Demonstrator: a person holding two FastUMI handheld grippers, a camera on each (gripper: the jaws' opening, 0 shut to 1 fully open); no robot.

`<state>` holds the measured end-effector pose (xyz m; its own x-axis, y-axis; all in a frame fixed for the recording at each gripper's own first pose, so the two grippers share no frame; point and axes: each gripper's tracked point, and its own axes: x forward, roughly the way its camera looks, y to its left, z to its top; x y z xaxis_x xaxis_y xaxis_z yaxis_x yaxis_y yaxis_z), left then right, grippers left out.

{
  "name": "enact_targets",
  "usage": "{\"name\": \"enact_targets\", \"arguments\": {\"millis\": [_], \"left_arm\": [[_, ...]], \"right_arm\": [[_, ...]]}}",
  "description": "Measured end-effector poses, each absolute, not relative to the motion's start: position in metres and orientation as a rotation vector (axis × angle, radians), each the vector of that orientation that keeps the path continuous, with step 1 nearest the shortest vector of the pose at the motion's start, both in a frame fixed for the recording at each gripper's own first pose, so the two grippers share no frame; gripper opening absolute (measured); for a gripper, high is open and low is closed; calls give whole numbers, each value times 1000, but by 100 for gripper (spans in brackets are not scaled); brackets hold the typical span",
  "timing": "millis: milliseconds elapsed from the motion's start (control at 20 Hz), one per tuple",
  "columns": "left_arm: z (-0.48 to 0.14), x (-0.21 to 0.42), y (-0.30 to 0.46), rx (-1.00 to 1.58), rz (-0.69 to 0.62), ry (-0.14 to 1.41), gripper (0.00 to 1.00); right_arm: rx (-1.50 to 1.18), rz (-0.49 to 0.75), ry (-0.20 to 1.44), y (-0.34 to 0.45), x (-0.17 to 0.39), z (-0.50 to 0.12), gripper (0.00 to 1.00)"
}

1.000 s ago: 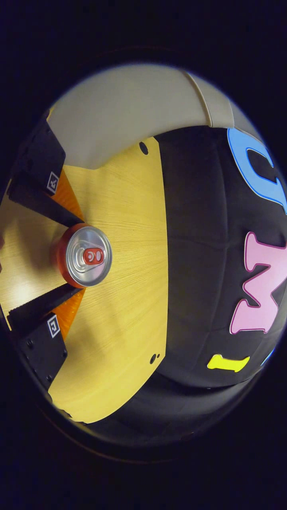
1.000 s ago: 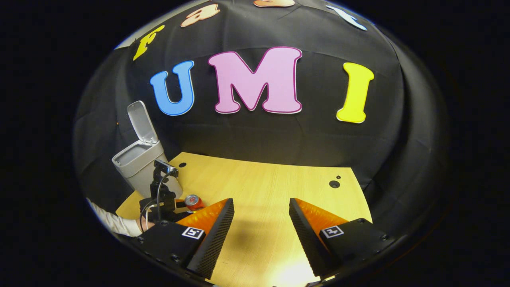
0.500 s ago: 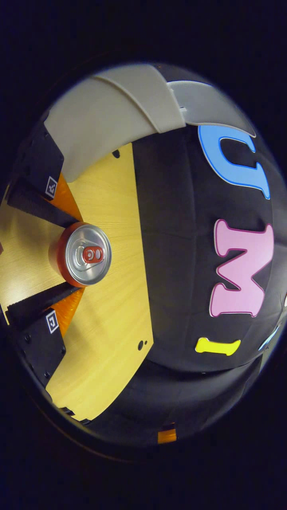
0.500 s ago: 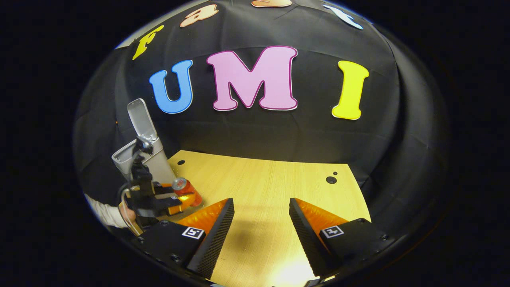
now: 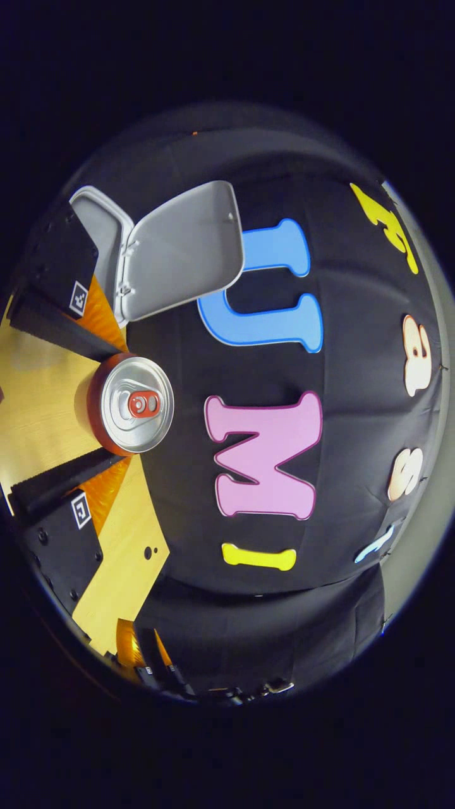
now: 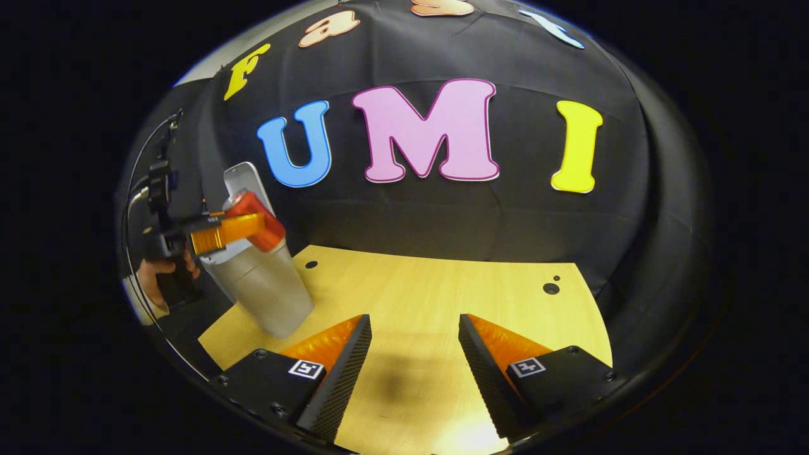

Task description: Press the lid of the desktop garbage bin to open it, pick up the crumpled paper on the desktop and throw it into the bin, then pick up the pop can on the desktop and drop it into the bin, and finally close the garbage bin lid.

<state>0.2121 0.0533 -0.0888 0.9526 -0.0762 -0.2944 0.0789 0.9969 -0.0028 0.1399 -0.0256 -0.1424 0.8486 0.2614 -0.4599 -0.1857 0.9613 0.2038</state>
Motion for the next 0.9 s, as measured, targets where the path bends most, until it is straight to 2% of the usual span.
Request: {"name": "enact_targets", "arguments": {"millis": [200, 400, 650, 900], "left_arm": [[-64, 209, 121, 43, 34, 278, 85], [-91, 194, 180, 56, 142, 361, 85], [-147, 183, 214, 13, 192, 477, 86], [-133, 195, 223, 19, 223, 422, 89]], "right_arm": [[151, 263, 506, -7, 137, -138, 90], [155, 262, 514, -7, 133, -142, 90], [161, 261, 537, -1, 130, -147, 91], [153, 250, 544, -2, 132, -149, 90]]}}
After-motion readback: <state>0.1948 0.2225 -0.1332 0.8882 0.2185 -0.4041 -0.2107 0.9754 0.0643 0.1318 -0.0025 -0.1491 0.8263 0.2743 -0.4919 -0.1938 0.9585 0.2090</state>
